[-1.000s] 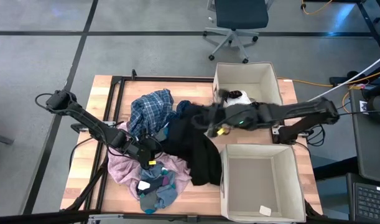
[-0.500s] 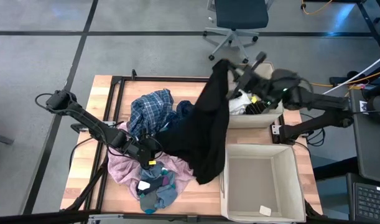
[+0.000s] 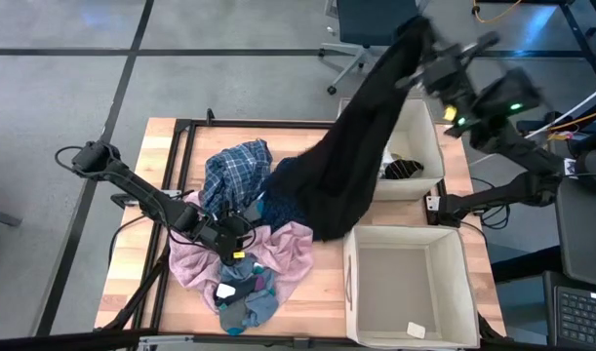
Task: Sort clothes
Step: Put the black shirt into the top laundry organizer
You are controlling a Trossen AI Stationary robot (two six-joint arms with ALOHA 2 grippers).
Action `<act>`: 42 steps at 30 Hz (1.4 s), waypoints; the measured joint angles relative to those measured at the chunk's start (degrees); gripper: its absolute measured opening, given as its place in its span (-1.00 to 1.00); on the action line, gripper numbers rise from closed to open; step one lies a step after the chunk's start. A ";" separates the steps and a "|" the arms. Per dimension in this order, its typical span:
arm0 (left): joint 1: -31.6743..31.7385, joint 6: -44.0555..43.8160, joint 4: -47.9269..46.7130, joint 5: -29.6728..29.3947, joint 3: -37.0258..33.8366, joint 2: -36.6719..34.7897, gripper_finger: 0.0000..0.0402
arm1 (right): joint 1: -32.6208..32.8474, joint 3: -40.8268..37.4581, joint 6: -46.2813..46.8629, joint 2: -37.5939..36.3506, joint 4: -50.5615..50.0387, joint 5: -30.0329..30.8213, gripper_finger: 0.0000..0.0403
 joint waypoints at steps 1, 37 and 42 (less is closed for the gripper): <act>0.00 0.07 0.00 0.00 0.00 0.00 -0.14 | -0.79 1.73 -1.08 0.25 -0.02 0.90 -0.93; -0.11 -1.36 0.17 -0.04 0.00 -0.02 -0.14 | -25.04 -22.30 63.48 4.97 -62.83 -19.79 -0.86; -0.11 -1.47 0.19 -0.03 0.00 -0.02 -0.14 | -25.04 -21.58 66.45 6.14 -65.23 -21.41 -0.47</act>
